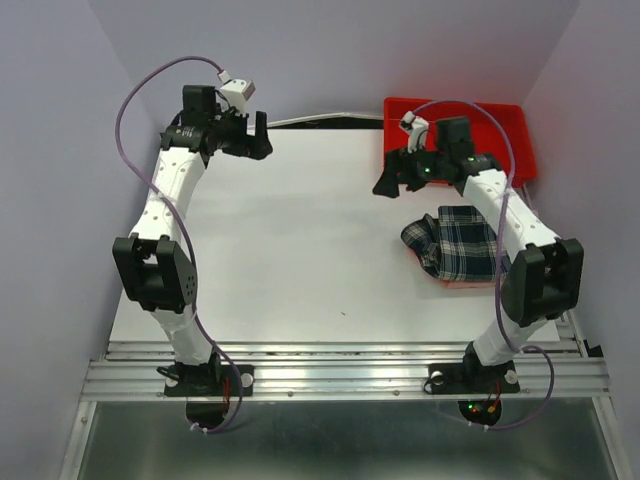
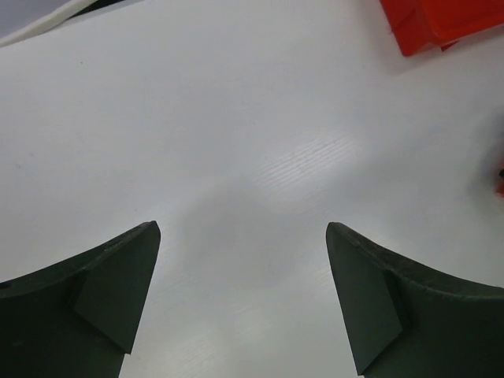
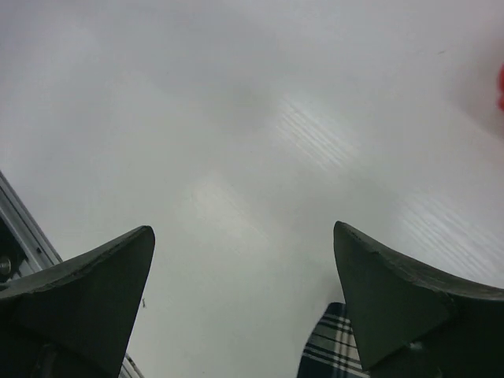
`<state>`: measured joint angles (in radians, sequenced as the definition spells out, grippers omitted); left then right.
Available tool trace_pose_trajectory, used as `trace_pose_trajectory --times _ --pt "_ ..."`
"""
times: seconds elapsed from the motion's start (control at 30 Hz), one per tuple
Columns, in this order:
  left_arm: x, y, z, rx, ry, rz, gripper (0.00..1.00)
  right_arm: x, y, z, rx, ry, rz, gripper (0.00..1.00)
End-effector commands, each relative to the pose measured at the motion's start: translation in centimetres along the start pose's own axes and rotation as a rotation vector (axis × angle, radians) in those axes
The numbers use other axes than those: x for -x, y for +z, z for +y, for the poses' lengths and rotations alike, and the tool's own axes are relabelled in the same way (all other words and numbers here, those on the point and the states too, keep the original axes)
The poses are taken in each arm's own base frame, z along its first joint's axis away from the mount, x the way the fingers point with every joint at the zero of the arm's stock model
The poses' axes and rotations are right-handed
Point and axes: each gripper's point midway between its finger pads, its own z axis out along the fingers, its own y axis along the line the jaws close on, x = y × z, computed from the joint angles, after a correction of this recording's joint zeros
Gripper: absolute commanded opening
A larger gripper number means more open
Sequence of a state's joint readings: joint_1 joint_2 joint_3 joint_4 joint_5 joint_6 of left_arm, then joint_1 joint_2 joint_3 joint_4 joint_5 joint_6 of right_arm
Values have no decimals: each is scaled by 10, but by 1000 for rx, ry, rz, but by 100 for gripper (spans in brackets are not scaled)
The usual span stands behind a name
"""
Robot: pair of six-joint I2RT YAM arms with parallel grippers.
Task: Fold and stack the skirts
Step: Neatly place the folded skirt to the corner
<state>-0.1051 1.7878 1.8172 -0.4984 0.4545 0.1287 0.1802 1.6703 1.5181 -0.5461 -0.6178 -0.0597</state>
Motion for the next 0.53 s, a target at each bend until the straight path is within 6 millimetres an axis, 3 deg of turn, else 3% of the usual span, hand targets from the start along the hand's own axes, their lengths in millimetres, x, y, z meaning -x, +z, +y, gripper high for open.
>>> trace_pose_trajectory --times 0.0,0.03,0.07,0.1,0.13,0.17,0.2,0.33,0.43,0.5 --pt "-30 -22 -12 3 101 99 98 -32 31 16 12 -20 84 100" --pt "-59 -19 -11 7 80 153 98 -40 36 23 27 -31 101 100" --pt "-57 -31 -15 20 97 120 99 -59 45 38 53 -37 148 100" --pt "-80 -39 -19 21 94 148 98 -67 50 42 56 -47 161 100" --pt "-99 -33 -18 23 83 184 98 -76 53 47 64 -52 176 100" --pt "-96 -45 -23 32 100 144 98 -82 54 52 69 -60 187 100" --pt "-107 -47 -24 42 102 155 98 -100 58 60 82 -63 222 100" --pt "-151 -60 -38 56 81 195 98 -125 56 70 86 -80 270 100" --pt "-164 -64 -41 59 80 208 98 -130 54 74 91 -86 278 100" --pt "-162 -68 -41 67 85 200 98 -128 53 74 89 -83 275 100"
